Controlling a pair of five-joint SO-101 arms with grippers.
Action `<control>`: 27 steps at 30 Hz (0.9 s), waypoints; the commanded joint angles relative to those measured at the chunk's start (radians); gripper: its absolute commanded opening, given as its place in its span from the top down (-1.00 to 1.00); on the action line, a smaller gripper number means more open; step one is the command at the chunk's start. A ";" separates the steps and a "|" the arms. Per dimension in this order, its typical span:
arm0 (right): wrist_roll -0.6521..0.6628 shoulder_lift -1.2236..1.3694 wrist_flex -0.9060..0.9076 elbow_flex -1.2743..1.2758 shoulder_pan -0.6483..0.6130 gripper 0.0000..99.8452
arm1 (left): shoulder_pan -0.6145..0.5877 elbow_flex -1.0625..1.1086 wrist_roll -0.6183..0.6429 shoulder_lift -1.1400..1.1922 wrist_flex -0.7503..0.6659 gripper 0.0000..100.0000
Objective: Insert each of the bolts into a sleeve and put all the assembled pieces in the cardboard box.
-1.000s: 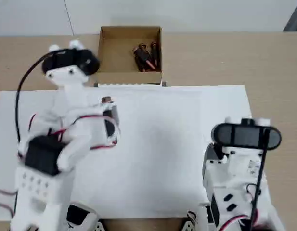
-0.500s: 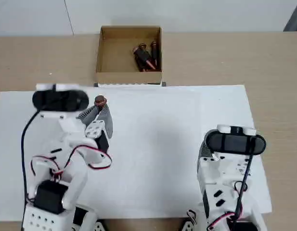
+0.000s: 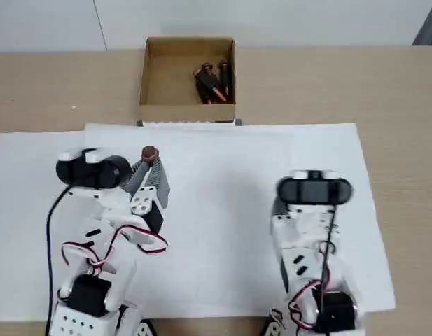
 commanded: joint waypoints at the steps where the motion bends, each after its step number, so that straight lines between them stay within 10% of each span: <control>1: 0.006 -0.012 -0.114 0.038 -0.122 0.99 | 0.048 0.051 0.006 -0.066 -0.083 0.99; 27: 0.206 -0.012 -0.438 0.282 -0.395 0.99 | 0.120 0.163 0.376 -0.278 -0.149 0.99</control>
